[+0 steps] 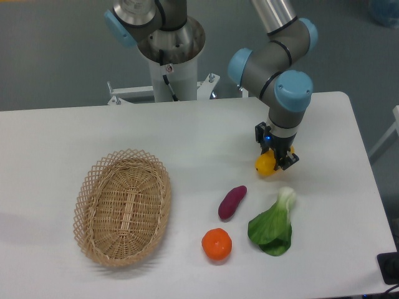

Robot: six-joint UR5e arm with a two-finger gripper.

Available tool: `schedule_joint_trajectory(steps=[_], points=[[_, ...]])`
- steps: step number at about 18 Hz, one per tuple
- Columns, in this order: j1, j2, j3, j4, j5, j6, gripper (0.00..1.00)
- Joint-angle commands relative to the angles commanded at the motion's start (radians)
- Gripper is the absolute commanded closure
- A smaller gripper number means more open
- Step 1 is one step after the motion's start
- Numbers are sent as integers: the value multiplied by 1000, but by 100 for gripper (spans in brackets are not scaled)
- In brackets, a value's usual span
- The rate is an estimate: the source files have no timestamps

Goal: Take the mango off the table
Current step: 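Close the gripper around the yellow mango, then lift the held mango and carry it toward the wicker basket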

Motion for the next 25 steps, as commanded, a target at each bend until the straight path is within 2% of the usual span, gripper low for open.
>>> schedule_joint_trajectory(steps=[2,4,8,16,19,25], points=[[-2,34,23,-18,-2,-14,51],[0,57,35,-41,-53,-34,50],[-27,75,94,-48,-120,-162,50],[-118,84,192,-37,-254,-493,50],[-146,100,255,-35,-323,-645,50],[-179,118,262,-32,-411,-774,50]])
